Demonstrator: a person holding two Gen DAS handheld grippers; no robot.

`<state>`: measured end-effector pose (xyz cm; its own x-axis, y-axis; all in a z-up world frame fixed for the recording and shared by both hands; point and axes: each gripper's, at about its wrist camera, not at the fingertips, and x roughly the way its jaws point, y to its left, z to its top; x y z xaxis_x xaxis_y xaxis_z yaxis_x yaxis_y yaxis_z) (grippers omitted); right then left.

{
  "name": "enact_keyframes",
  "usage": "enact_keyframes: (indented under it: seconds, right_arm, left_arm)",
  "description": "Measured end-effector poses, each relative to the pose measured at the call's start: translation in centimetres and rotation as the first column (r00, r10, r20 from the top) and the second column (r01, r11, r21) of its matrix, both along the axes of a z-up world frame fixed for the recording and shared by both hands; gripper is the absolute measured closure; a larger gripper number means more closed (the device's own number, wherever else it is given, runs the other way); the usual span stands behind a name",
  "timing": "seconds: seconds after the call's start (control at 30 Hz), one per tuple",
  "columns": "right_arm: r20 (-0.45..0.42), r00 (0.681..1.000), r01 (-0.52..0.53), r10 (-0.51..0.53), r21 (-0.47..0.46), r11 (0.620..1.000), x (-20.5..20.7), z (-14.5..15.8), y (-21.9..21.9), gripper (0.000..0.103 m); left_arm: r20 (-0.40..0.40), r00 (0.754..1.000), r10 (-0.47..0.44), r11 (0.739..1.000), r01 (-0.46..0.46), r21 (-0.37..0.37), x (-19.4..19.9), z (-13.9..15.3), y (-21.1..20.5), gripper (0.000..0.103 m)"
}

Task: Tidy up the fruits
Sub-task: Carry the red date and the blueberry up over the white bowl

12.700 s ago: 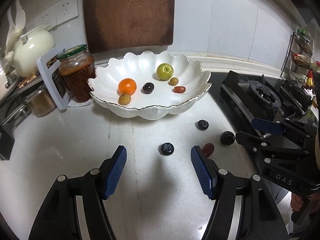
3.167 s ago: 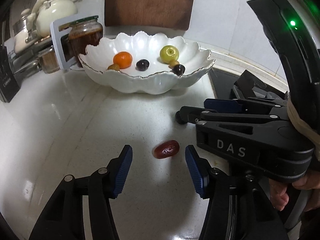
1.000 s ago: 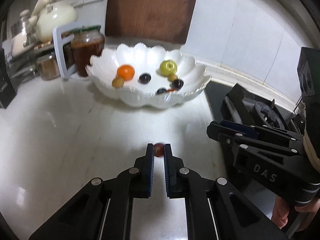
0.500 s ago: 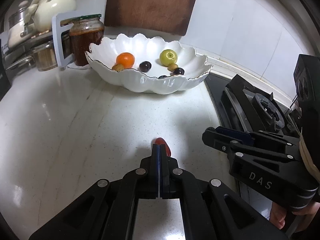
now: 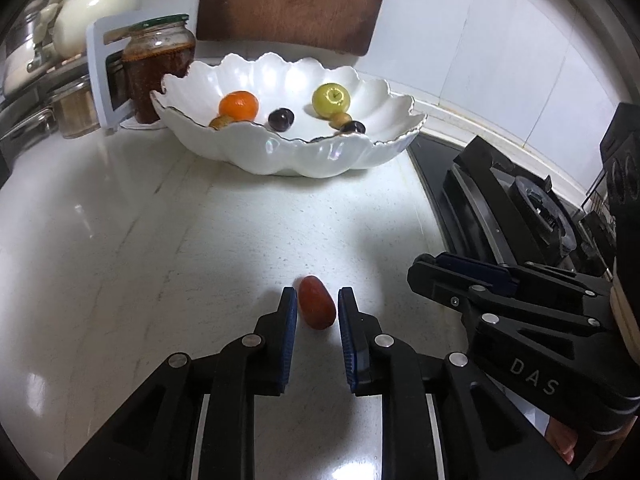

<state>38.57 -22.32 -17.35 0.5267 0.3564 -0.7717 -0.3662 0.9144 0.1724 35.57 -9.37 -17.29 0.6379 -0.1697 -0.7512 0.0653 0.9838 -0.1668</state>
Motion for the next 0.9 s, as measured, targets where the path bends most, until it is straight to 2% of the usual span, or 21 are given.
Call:
enact_keyframes:
  seconds: [0.3,0.53,0.9]
  right_arm:
    - [-0.014,1.000,0.007,-0.006,0.004,1.000,0.0,-0.4,-0.2,0.080]
    - [-0.013,1.000,0.008,-0.007,0.011,1.000,-0.2,-0.5,-0.1,0.080]
    - [0.019,1.000,0.019,-0.019,0.033,0.999,-1.2,1.0,-0.1,0.080]
  left_arm:
    - [-0.015,1.000,0.007,0.999,-0.006,0.033,0.7,-0.9,-0.5,0.080]
    - [0.003,1.000,-0.005,0.999,0.004,0.052,0.4,-0.7,-0.5,0.085]
    - [0.078,0.997,-0.016,0.999,0.013,0.040,-1.1,2.4,0.6,0.085]
